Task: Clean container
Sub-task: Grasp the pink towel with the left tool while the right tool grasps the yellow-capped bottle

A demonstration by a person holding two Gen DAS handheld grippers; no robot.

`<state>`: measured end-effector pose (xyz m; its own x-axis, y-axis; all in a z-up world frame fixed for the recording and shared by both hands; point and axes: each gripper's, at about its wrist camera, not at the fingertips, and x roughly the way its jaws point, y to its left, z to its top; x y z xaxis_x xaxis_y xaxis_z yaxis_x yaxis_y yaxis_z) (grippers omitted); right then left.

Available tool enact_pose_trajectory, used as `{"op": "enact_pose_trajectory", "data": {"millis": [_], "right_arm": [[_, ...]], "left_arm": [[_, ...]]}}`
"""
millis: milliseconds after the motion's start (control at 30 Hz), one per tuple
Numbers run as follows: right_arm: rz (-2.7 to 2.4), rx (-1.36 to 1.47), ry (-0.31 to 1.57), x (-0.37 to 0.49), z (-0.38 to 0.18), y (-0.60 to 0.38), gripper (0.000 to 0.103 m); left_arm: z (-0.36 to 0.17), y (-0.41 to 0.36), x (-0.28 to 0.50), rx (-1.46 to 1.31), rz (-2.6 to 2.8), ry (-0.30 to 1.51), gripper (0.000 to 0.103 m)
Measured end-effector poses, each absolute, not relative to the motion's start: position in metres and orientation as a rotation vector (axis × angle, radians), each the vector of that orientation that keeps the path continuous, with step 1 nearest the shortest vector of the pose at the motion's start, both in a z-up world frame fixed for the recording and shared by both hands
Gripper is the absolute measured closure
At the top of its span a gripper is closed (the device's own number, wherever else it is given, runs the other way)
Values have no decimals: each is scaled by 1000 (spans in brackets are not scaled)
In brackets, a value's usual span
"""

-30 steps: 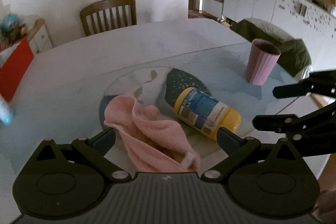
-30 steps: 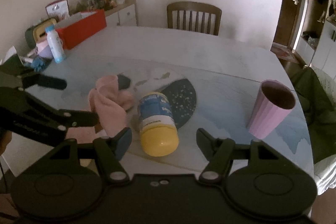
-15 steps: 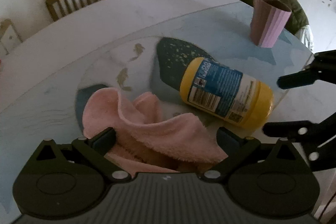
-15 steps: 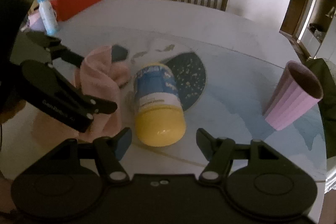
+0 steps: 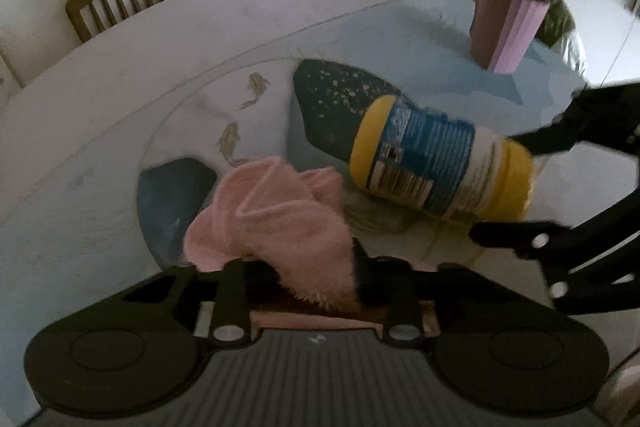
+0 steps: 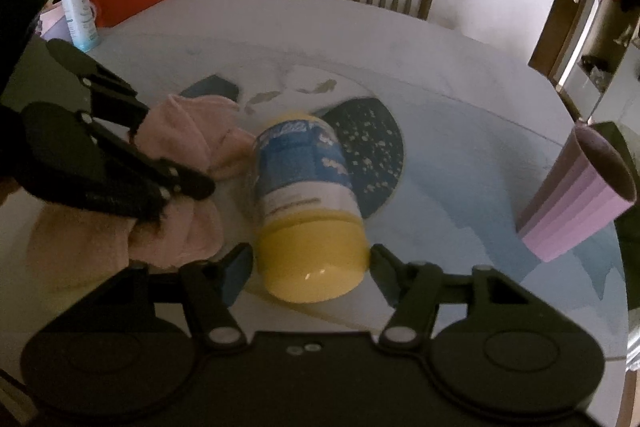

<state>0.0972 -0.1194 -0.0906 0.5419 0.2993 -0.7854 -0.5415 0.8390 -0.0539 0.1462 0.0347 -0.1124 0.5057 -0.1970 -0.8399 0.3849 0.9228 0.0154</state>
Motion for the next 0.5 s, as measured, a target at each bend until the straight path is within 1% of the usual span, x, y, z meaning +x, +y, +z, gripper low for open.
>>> {"op": "enact_pose_trajectory", "data": {"millis": [133, 267, 367, 500], "right_arm": [[510, -339, 852, 95, -92, -116, 41], [538, -344, 854, 93, -91, -115, 42], [579, -332, 862, 90, -89, -116, 42], [656, -328, 863, 79, -83, -113, 42]], "left_arm": [[-89, 45, 138, 140, -398, 961, 82], [-59, 48, 124, 82, -511, 922, 82], [-42, 34, 110, 103, -629, 898, 82], [-39, 7, 105, 152, -751, 904, 83]]}}
